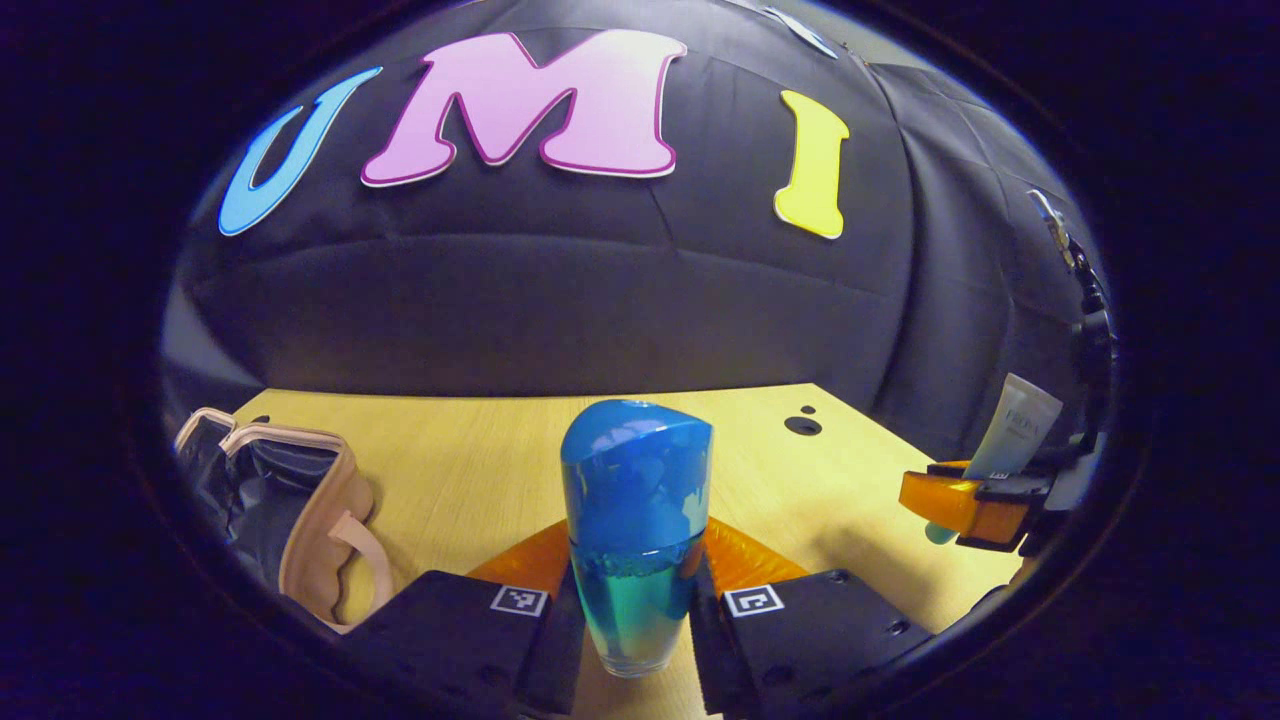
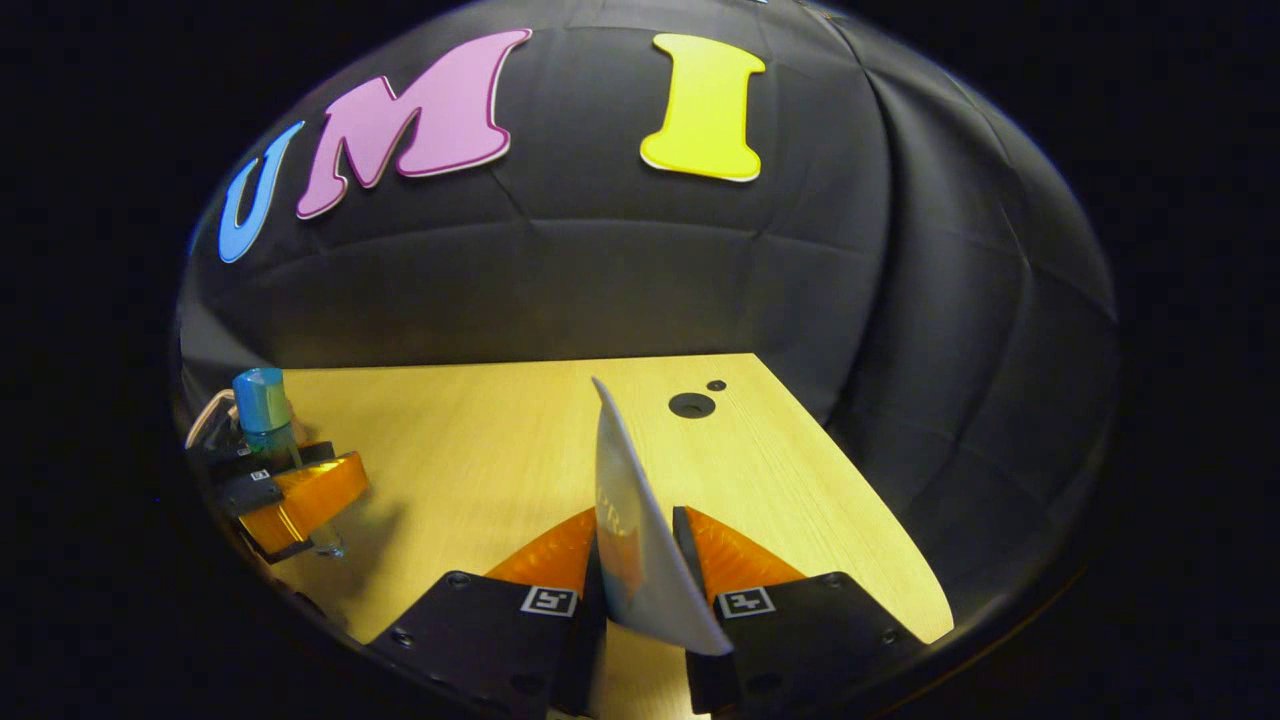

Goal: First open the suitcase, pack the skin care products into it, and then close the suitcase.

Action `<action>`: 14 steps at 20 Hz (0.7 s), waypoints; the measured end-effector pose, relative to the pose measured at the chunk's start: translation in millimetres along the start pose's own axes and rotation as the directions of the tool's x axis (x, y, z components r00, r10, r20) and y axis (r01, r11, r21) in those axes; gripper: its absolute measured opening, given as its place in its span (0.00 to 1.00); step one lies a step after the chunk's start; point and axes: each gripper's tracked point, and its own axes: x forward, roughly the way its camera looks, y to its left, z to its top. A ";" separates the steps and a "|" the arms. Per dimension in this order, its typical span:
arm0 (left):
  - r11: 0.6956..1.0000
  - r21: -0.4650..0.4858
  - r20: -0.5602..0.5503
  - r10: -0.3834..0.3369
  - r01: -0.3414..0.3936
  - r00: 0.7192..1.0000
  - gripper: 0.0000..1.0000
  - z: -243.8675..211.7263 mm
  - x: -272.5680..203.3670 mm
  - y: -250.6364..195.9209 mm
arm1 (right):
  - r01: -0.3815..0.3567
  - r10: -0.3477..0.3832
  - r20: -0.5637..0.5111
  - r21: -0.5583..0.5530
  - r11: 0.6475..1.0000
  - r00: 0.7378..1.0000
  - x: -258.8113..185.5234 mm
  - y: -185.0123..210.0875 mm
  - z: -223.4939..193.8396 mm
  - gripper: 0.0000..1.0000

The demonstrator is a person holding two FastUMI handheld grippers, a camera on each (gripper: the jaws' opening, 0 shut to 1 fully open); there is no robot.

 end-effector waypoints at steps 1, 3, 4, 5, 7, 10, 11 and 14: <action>1.000 0.001 0.004 0.006 -0.006 1.000 0.49 7.1 -9.7 7.9 | -0.015 0.015 0.001 -0.005 1.000 1.000 -8.1 8.3 4.7 0.36; 1.000 -0.012 0.007 0.029 -0.029 1.000 0.49 21.5 -34.8 30.4 | -0.046 0.046 0.015 -0.033 0.998 0.999 -23.9 27.7 19.2 0.36; 0.999 -0.025 0.003 0.047 -0.047 0.999 0.49 29.3 -52.1 46.8 | -0.064 0.065 0.023 -0.044 0.997 0.998 -31.9 39.4 26.0 0.36; 0.997 -0.031 0.006 0.071 -0.071 0.997 0.46 35.8 -66.7 65.4 | -0.089 0.091 0.027 -0.047 0.995 0.995 -41.0 53.9 32.3 0.36; 0.991 -0.021 -0.008 0.134 -0.135 0.991 0.53 38.3 -95.2 110.1 | -0.141 0.143 0.035 -0.051 0.989 0.989 -57.6 86.1 43.9 0.36; 0.971 -0.026 -0.048 0.236 -0.237 0.971 0.49 29.3 -134.8 183.7 | -0.219 0.223 0.045 -0.078 0.973 0.974 -83.0 137.0 56.0 0.36; 0.964 -0.027 -0.065 0.263 -0.265 0.963 0.49 25.6 -145.8 207.3 | -0.245 0.249 0.046 -0.079 0.966 0.968 -90.6 155.6 57.6 0.36; 0.953 0.018 -0.171 0.302 -0.303 0.938 0.49 -0.4 -168.1 267.8 | -0.319 0.323 0.051 -0.070 0.945 0.945 -110.2 204.7 64.2 0.36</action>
